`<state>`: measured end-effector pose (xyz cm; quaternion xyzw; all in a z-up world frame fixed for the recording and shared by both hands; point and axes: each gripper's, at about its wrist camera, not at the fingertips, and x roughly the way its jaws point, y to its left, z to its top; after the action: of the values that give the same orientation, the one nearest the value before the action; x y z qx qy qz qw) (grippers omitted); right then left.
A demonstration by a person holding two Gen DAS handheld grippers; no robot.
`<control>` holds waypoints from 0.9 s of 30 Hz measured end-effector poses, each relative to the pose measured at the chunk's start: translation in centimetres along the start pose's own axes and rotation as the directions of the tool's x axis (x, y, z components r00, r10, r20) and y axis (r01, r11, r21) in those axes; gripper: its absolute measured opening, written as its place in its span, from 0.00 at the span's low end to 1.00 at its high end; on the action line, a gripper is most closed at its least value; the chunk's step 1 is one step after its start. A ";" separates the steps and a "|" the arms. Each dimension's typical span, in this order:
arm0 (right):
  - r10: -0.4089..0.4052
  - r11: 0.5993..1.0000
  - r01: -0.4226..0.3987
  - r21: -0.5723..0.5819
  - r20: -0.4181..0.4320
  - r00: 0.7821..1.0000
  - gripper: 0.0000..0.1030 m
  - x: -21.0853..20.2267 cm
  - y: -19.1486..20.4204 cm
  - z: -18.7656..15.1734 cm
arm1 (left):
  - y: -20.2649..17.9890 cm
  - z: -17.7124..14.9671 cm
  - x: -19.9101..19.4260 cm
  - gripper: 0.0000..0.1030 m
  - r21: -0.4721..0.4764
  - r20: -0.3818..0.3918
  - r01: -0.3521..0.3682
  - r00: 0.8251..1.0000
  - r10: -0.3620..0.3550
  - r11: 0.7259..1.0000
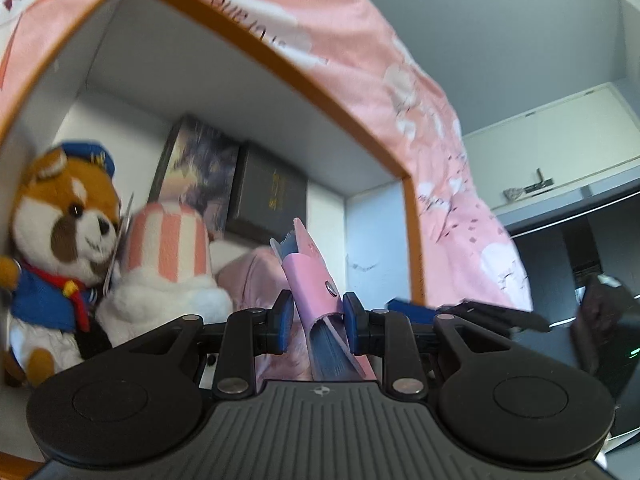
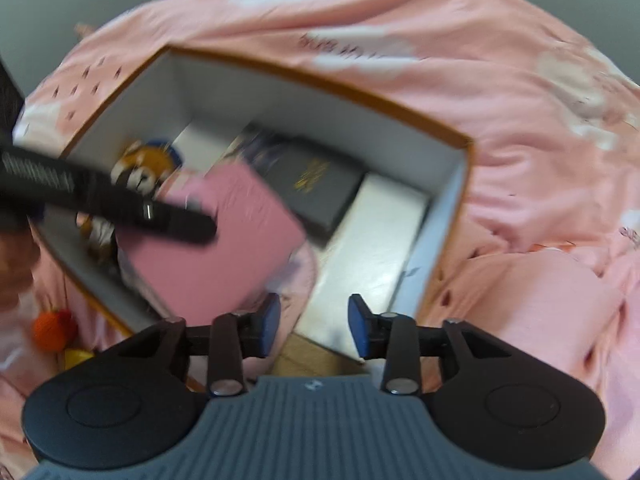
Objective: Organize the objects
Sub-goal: 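Lower the pink wallet into the orange box beside the plushes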
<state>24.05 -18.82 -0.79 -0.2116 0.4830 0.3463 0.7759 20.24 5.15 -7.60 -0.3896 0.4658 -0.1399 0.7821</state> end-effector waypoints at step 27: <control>0.201 0.979 -0.202 0.000 0.066 0.977 0.29 2.1 4.1 1.4 | -1.6 -0.7 -2.9 0.37 0.269 0.029 -0.258 0.965 0.260 0.928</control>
<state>22.49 -14.46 -2.03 -0.1474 0.4772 0.4283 0.7530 18.34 5.43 -4.86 -0.2139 0.4924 -0.0989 0.8379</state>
